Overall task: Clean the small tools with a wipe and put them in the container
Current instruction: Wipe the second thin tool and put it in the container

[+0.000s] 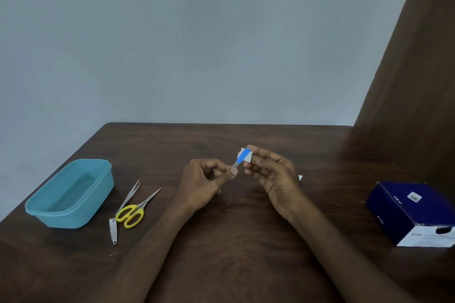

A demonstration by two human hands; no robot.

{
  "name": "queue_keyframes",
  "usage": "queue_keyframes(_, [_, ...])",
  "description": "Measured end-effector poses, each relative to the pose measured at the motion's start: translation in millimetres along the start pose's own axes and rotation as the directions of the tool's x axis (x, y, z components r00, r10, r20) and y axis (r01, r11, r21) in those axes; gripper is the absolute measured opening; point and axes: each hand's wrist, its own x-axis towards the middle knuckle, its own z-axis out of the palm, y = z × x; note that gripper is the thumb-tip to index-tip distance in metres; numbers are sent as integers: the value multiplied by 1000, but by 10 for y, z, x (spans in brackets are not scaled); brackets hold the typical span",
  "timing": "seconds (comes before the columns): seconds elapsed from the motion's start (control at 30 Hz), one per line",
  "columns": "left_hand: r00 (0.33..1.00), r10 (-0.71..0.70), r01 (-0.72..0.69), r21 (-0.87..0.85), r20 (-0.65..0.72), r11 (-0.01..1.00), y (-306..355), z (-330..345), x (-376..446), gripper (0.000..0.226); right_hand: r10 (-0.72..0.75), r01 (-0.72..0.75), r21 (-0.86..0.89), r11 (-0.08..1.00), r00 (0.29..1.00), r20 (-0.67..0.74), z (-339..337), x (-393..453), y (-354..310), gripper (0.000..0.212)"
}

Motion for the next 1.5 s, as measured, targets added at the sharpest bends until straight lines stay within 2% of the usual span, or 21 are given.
queue_keyframes(0.17, [999, 6, -6, -5, 51, 1000, 5, 3, 3, 15, -60, 58, -96, 994, 998, -21, -17, 13, 36, 28])
queue_keyframes(0.3, [996, 23, -23, -3, 81, 1000, -48, -6, 7, 15, 22, -19, -130, 991, 999, 25, 17, -10, 72, 8])
queue_keyframes(0.4, [994, 36, -38, 16, 106, 999, -86, -8, 14, 14, 67, -57, -141, 988, 996, 64, 11, -21, 86, 4])
queue_keyframes(0.53, [991, 52, -59, 51, 121, 997, -97, -9, 23, 13, 94, -80, -175, 981, 993, 73, 8, -12, 66, 7])
queue_keyframes(0.8, [990, 82, -86, 34, 117, 996, -78, -4, 15, 11, 18, -17, -79, 997, 1000, 18, 18, 23, 49, 12])
queue_keyframes(0.9, [991, 72, -79, 58, 116, 995, -68, 0, 11, 13, -32, 31, -122, 992, 999, -3, -19, 38, 46, 20])
queue_keyframes(1.07, [991, 50, -59, 70, 121, 996, -103, -4, 23, 13, -63, 61, -171, 983, 998, -5, -63, 52, 69, 18])
queue_keyframes(1.27, [996, 36, -42, 80, 78, 996, -93, -23, 15, 7, -179, 190, -469, 863, 982, 67, -187, 68, 47, 5])
queue_keyframes(1.5, [992, -18, -6, -185, -126, 983, -4, -39, 49, 7, -155, 233, -685, 690, 972, 175, -241, 33, 36, 8])
